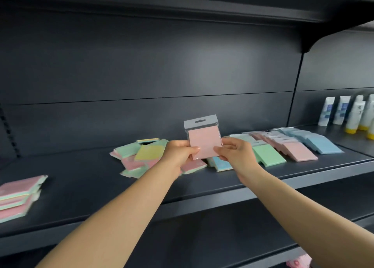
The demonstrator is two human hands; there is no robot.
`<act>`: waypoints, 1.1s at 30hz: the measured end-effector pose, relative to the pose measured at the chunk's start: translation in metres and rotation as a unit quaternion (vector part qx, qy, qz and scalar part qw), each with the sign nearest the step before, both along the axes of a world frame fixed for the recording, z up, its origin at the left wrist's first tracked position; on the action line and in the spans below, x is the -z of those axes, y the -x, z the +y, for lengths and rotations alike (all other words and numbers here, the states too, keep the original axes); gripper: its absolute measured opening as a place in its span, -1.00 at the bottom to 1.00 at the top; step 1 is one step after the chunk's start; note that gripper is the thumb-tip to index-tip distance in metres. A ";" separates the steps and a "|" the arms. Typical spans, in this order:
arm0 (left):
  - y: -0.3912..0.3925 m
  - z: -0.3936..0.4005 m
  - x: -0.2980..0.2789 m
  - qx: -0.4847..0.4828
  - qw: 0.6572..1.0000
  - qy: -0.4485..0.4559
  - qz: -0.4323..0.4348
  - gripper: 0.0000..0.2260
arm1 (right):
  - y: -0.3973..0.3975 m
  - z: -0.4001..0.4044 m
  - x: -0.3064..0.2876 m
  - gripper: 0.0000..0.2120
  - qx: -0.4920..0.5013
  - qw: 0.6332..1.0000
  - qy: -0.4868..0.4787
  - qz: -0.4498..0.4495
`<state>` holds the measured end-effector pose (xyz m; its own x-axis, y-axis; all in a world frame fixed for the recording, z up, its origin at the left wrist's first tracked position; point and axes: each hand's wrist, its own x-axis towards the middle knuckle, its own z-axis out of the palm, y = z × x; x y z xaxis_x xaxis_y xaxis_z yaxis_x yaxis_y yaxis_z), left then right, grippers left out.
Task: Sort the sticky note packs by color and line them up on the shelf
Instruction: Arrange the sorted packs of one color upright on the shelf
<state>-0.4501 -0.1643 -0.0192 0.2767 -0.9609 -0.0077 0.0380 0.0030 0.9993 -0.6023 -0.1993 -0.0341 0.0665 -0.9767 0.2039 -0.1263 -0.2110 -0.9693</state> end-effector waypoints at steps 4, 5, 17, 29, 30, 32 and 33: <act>0.045 -0.006 0.003 0.006 1.000 -0.009 -0.021 -0.79 | 0.048 -0.001 0.003 -0.80 0.010 1.000 -0.010 0.003; 0.058 -0.007 0.003 0.012 1.000 -0.009 -0.024 -0.77 | 0.061 0.001 0.003 -0.84 0.013 1.000 -0.010 -0.003; 0.159 0.030 0.003 0.015 0.999 -0.006 -0.036 -0.76 | 0.165 0.043 -0.007 -0.83 0.021 0.999 0.018 0.029; 0.254 0.080 0.043 -0.013 0.999 -0.021 -0.029 -0.80 | 0.249 0.097 0.039 -0.70 0.083 0.995 -0.040 0.039; 0.261 0.077 0.044 -0.020 0.999 -0.020 -0.038 -0.81 | 0.255 0.096 0.039 -0.68 0.085 0.995 -0.038 0.038; 0.274 0.067 0.045 -0.029 0.997 -0.013 -0.067 -0.81 | 0.267 0.088 0.039 -0.71 0.096 0.995 -0.028 0.029; 0.280 0.061 0.044 -0.032 0.996 -0.008 -0.080 -0.81 | 0.273 0.082 0.037 -0.73 0.103 0.994 -0.023 0.024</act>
